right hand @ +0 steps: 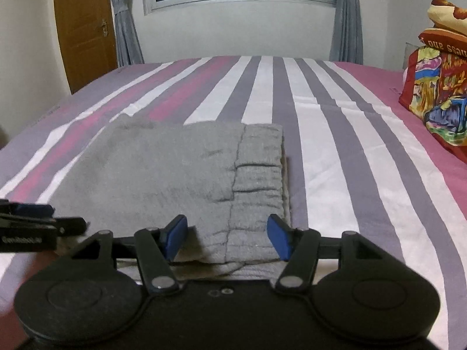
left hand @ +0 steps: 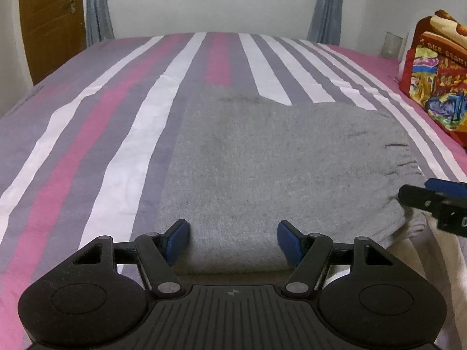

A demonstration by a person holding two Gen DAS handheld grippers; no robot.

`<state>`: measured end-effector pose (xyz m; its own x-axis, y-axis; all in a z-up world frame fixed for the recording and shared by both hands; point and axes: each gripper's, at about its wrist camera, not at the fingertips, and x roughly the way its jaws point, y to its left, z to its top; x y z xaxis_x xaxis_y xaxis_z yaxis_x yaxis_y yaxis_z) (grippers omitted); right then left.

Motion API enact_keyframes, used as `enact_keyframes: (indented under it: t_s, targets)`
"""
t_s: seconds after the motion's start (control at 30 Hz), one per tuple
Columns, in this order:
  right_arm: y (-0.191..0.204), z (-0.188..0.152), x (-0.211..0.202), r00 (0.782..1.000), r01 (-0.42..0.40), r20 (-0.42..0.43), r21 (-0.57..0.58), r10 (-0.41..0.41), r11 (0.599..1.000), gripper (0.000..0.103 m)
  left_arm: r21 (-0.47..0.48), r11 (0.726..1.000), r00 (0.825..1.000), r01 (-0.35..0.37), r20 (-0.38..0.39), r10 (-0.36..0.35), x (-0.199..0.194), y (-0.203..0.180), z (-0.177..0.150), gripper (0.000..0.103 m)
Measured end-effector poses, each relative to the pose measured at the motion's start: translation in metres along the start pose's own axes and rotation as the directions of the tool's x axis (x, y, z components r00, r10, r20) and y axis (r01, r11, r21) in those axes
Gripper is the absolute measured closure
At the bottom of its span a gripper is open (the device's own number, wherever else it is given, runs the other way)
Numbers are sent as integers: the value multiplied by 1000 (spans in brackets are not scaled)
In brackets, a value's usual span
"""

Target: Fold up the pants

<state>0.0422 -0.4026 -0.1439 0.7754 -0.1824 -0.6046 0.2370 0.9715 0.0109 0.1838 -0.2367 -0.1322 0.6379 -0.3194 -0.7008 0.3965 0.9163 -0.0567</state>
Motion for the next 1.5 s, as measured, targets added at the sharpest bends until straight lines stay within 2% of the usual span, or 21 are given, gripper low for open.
enact_keyframes:
  t_s: [0.13, 0.23, 0.3, 0.47, 0.67, 1.07, 1.13, 1.2, 1.37, 1.5]
  targets:
    - [0, -4, -15, 999, -12, 32, 24, 12, 1000, 39, -13, 1000, 1000, 9, 0, -9, -8, -3, -3, 35]
    - [-1, -9, 0, 999, 15, -48, 43, -13, 999, 40, -7, 1000, 1000, -3, -9, 3, -8, -5, -2, 35]
    - [-6, -8, -10, 1000, -12, -21, 96, 15, 995, 41, -16, 1000, 1000, -3, -7, 3, -14, -5, -1, 35]
    - [-1, -1, -42, 998, -42, 45, 88, 38, 995, 38, -11, 1000, 1000, 2, 11, -2, -39, -5, -1, 35]
    - [2, -8, -67, 996, -83, 50, 117, 77, 990, 32, -13, 1000, 1000, 14, 10, -14, -63, -7, -9, 35]
    - [-2, -25, -112, 996, -90, 28, 151, 86, 984, 20, -15, 1000, 998, 19, 67, -18, -121, -8, -25, 35]
    - [-1, -26, -123, 994, -109, 30, 155, 105, 982, 17, -18, 1000, 997, 14, 77, -13, -132, -7, -27, 28]
    - [1, -28, -132, 992, -124, 37, 162, 120, 979, 16, -20, 1000, 995, 4, 97, -2, -144, -7, -30, 11]
    - [9, -32, -158, 990, -131, 71, 138, 122, 982, 14, -2, 1000, 990, -9, 142, 9, -176, -10, -36, 0]
    - [16, -35, -180, 988, -129, 104, 103, 118, 986, 11, -15, 1000, 987, -17, 157, 19, -199, -10, -39, 0]
